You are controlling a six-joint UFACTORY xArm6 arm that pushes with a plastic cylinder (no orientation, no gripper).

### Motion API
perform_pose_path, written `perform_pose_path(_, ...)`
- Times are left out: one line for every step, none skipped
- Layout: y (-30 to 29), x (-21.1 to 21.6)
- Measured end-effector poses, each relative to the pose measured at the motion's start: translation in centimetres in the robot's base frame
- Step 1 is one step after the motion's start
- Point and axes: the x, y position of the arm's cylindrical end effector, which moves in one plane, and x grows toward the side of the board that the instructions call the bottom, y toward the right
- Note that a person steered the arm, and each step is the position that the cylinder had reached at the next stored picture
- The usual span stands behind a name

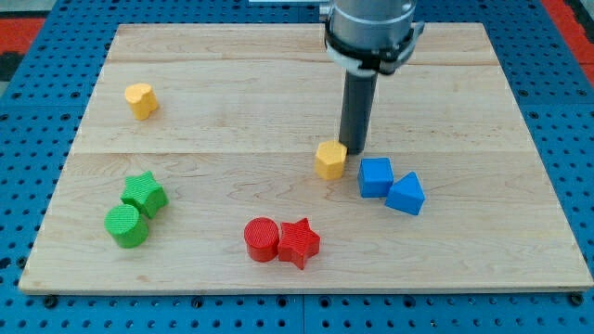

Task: Move the yellow hexagon to the bottom right of the yellow heart

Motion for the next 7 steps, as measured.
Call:
perform_pose_path(0.4, 6.4)
perform_pose_path(-4.3, 7.3)
perform_pose_path(-2.5, 5.2)
perform_pose_path(0.5, 3.2)
perform_pose_path(-5.0, -2.0)
perform_pose_path(-7.2, -0.8)
perform_pose_path(-0.6, -2.0)
